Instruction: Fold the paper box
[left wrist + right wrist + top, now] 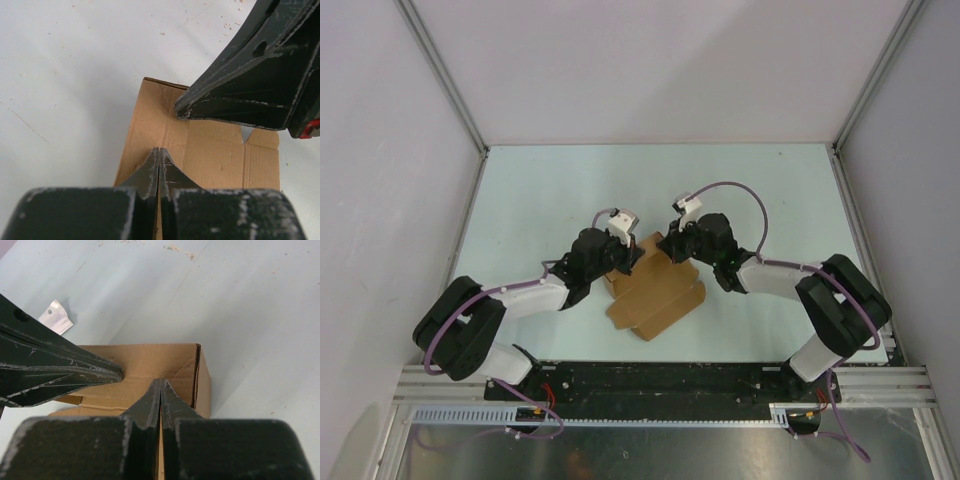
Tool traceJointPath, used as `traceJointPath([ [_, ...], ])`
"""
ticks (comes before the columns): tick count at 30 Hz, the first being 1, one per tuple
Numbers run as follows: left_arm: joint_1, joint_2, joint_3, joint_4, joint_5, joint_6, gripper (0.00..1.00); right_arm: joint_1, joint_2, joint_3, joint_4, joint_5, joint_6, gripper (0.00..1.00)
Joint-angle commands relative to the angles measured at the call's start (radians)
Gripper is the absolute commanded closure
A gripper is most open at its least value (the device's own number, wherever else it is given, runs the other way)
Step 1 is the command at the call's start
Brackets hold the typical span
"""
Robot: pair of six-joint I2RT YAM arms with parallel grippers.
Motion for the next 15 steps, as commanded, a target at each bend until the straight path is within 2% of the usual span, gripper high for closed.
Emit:
traceJointPath([
  [1, 0.003, -0.04, 0.042, -0.053, 0.002, 0.021, 0.99, -0.002, -0.105, -0.006, -0.011, 0.014, -0.018, 0.99],
  [8, 0.004, -0.125, 0.077, -0.138, -0.011, 0.03, 0.98, -0.051, -0.272, -0.006, -0.086, 0.034, -0.02, 0.91],
  [12, 0.004, -0.193, 0.06, -0.178, -0.034, 0.01, 0.96, -0.083, -0.326, -0.006, -0.233, 0.13, 0.006, 0.88],
  [15, 0.003, -0.256, 0.051, -0.24, -0.09, -0.011, 0.95, -0.117, -0.354, -0.006, -0.343, 0.141, 0.061, 0.8],
])
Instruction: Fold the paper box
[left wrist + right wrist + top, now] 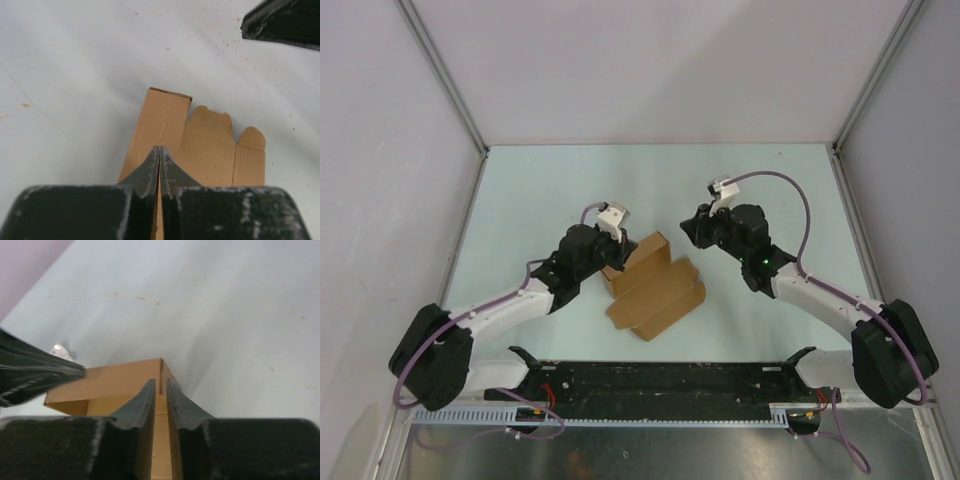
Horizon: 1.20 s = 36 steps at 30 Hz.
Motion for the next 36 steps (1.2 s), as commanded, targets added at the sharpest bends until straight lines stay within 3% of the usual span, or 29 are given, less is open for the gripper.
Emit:
traceJointPath([
  [1, 0.006, -0.108, 0.018, -0.091, -0.074, -0.02, 0.94, -0.055, -0.039, 0.003, -0.198, 0.056, 0.063, 0.68],
  [4, 0.012, -0.159, 0.021, -0.157, -0.092, -0.026, 0.94, -0.07, -0.07, -0.02, -0.283, 0.076, 0.112, 0.5],
  [13, 0.012, -0.286, -0.02, -0.236, -0.138, -0.164, 0.94, -0.093, -0.285, -0.213, -0.475, 0.128, 0.439, 0.41],
  [18, 0.012, -0.328, -0.023, -0.309, -0.137, -0.225, 0.77, -0.023, -0.413, -0.343, -0.495, 0.203, 0.568, 0.36],
  [21, 0.01, -0.351, -0.025, -0.336, -0.115, -0.249, 0.69, 0.018, -0.45, -0.406, -0.432, 0.22, 0.576, 0.35],
  [26, 0.012, -0.411, -0.032, -0.394, -0.068, -0.281, 0.66, 0.068, -0.433, -0.466, -0.309, 0.246, 0.557, 0.35],
  [36, 0.012, -0.509, -0.046, -0.444, -0.051, -0.284, 0.63, 0.094, -0.248, -0.528, -0.042, 0.249, 0.505, 0.36],
])
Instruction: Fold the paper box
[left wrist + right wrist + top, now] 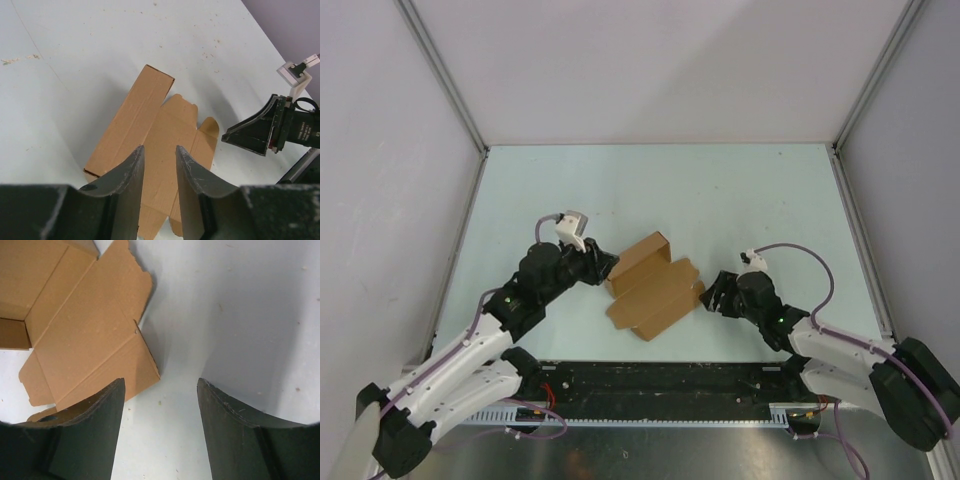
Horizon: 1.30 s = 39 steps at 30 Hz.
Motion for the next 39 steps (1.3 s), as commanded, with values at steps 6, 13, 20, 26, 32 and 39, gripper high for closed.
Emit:
traceJointPath([
  [6, 0.007, -0.033, -0.028, -0.025, 0.031, -0.02, 0.63, 0.019, 0.163, -0.009, 0.283, 0.018, -0.053, 0.37],
  [13, 0.007, -0.122, -0.102, -0.025, 0.047, -0.07, 0.63, 0.019, 0.245, -0.007, 0.376, -0.005, -0.142, 0.48],
  [20, 0.001, -0.246, -0.214, -0.024, 0.079, -0.277, 0.6, 0.018, 0.269, -0.006, 0.421, -0.025, -0.188, 0.66],
  [26, -0.017, -0.378, -0.313, -0.024, 0.087, -0.387, 0.52, 0.026, 0.263, -0.051, 0.507, -0.025, -0.192, 0.84],
  [32, -0.04, -0.418, -0.335, -0.021, 0.059, -0.417, 0.51, 0.119, 0.19, -0.111, 0.559, 0.125, -0.093, 0.99],
  [39, -0.089, -0.357, -0.338, -0.001, 0.007, -0.414, 0.5, 0.399, 0.073, -0.124, 0.409, 0.611, -0.023, 1.0],
])
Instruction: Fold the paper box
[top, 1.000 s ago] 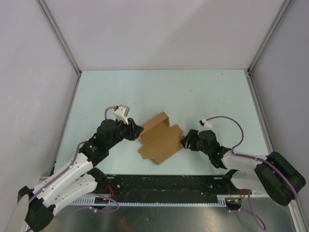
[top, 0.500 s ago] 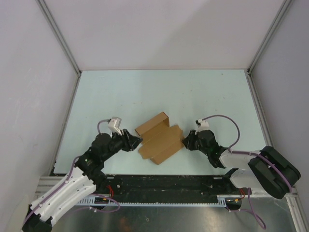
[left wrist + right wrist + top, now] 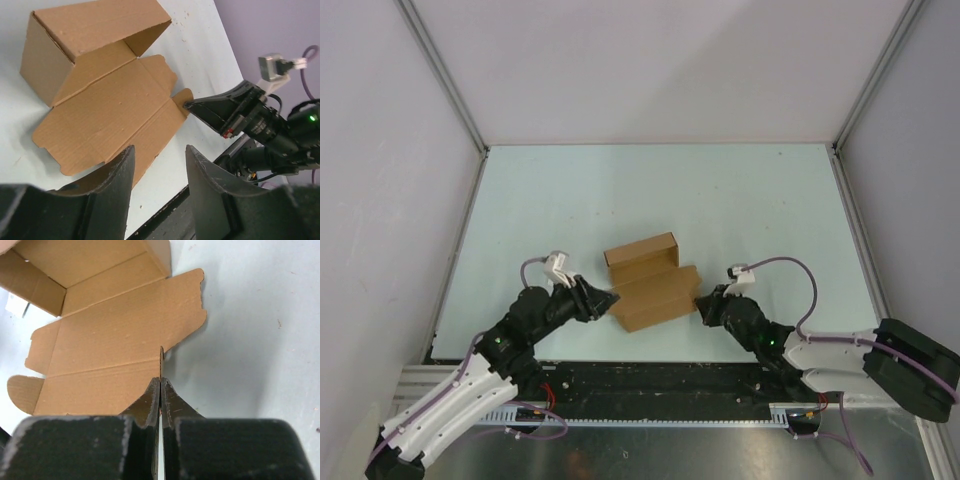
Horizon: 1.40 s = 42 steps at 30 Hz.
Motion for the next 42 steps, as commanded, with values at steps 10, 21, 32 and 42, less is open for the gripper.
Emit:
traceJointPath([
  [10, -0.194, 0.186, -0.044, 0.055, -0.278, -0.095, 0.5, 0.296, -0.034, 0.011, -0.191, 0.577, 0.166, 1.0],
  [21, -0.284, 0.156, -0.118, 0.055, -0.348, -0.153, 0.5, 0.387, 0.176, 0.169, -0.239, 0.628, -0.112, 1.0],
  [32, -0.284, 0.124, -0.153, 0.054, -0.356, -0.141, 0.5, 0.469, 0.572, 0.492, -0.563, 0.744, -0.198, 1.0],
  [42, -0.286, 0.122, -0.157, 0.052, -0.365, -0.13, 0.5, 0.558, 0.951, 0.798, -1.056, 0.91, 0.085, 1.0],
])
